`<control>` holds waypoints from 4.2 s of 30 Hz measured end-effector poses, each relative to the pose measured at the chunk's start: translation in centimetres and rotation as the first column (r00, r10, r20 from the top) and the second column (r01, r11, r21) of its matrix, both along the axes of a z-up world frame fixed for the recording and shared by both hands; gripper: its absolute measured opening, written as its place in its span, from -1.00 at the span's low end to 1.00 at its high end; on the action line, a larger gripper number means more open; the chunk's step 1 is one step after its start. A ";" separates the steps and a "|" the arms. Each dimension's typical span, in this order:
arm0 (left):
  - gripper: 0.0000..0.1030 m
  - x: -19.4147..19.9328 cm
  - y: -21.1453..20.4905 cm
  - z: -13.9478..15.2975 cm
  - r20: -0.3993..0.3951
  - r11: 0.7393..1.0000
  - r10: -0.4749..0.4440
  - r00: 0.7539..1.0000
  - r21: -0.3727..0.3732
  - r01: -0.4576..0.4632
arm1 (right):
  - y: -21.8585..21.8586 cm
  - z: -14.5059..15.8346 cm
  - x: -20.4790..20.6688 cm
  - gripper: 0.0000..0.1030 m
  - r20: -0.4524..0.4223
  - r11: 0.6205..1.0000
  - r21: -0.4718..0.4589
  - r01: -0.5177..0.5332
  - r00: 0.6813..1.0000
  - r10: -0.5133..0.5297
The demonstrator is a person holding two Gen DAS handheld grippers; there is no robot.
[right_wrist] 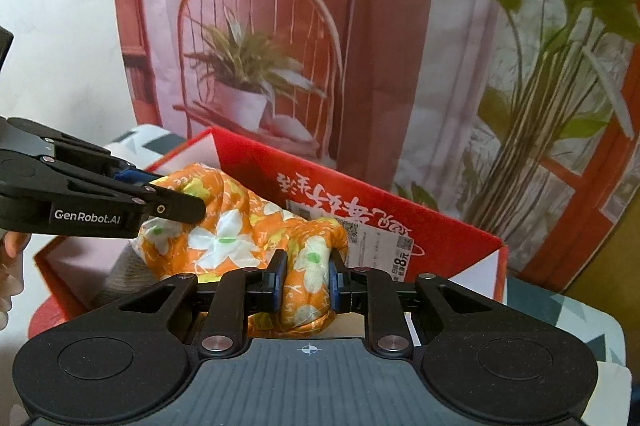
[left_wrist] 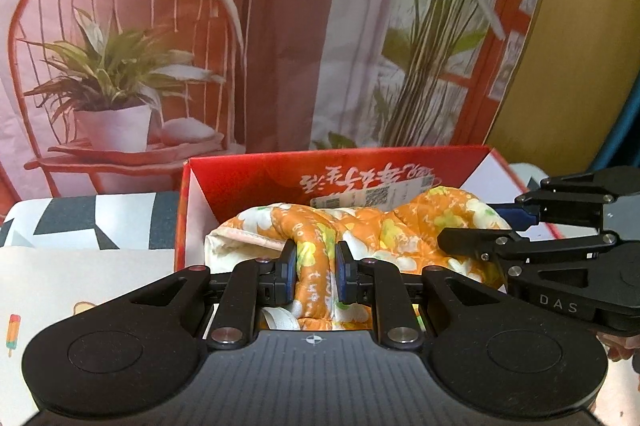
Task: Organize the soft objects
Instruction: 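Lift the orange floral cloth with both grippers and carry it into the box, then open both grippers to release the orange cloth inside the box, then move both grippers back to the pile toward the white packet, then close the left gripper on the white cable packet while the right gripper grasps it too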
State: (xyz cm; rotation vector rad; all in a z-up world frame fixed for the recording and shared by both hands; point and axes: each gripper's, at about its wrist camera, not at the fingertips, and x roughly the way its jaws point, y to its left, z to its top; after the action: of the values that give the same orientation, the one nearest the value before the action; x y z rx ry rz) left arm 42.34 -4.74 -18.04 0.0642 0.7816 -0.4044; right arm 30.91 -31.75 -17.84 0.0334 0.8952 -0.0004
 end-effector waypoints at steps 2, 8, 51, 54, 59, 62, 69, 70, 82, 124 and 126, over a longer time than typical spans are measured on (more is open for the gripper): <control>-0.61 0.4 -0.1 -0.4 -0.014 1.000 -0.002 1.000 0.007 0.002 | -0.1 -0.6 0.6 -0.63 -0.022 1.000 -0.004 0.003 1.000 -0.004; -0.58 0.9 -1.0 -1.3 -0.036 0.999 -0.010 0.999 0.047 0.011 | -0.6 -1.9 1.5 -0.62 -0.084 0.999 -0.018 0.035 0.996 -0.037; 0.19 -20.3 5.5 0.6 -0.009 0.997 0.078 0.997 -0.022 -0.078 | 4.6 3.5 -19.3 -0.30 0.085 0.979 0.107 0.175 0.979 -0.185; 0.19 -21.3 6.6 -0.7 -0.036 0.994 0.112 0.993 -0.012 -0.112 | 4.7 1.9 -21.1 -0.30 0.036 0.980 0.049 0.193 0.980 -0.195; 0.19 -23.6 7.9 -2.4 -0.081 0.992 0.127 0.989 -0.004 -0.128 | 5.3 -0.1 -24.2 -0.30 -0.009 0.977 0.024 0.212 0.977 -0.211; 0.19 -25.0 8.3 -3.6 -0.122 0.993 0.120 0.985 0.006 -0.120 | 5.6 -0.9 -26.0 -0.28 -0.034 0.974 0.028 0.225 0.974 -0.224; 0.17 -26.2 8.0 -4.1 -0.134 0.995 0.095 0.986 -0.006 -0.097 | 6.7 -2.1 -28.0 -0.21 -0.086 0.979 0.027 0.204 0.976 -0.201; 0.17 -26.2 7.8 -3.9 -0.119 0.996 0.085 0.989 -0.009 -0.086 | 7.0 -2.1 -28.0 -0.20 -0.087 0.981 0.030 0.192 0.978 -0.188; 0.18 -26.4 4.4 -3.0 -0.068 0.999 -0.031 0.997 -0.007 0.031 | 8.6 -1.5 -25.8 -0.13 -0.033 0.996 0.011 0.083 0.996 -0.083; -0.07 -19.8 1.9 -5.3 -0.135 0.988 -0.083 0.987 -0.141 0.064 | 5.6 -5.2 -19.9 -0.22 0.008 0.978 0.201 0.050 0.999 -0.052; -0.09 -19.8 1.9 -5.6 -0.144 0.989 -0.079 0.986 -0.138 0.059 | 5.6 -5.3 -19.9 -0.24 0.006 0.977 0.207 0.055 0.998 -0.057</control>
State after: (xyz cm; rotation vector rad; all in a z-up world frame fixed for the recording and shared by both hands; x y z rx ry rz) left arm 22.58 -2.82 -23.64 -0.0646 0.9000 -0.5312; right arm 10.98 -26.20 -23.10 0.2529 0.8794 0.0406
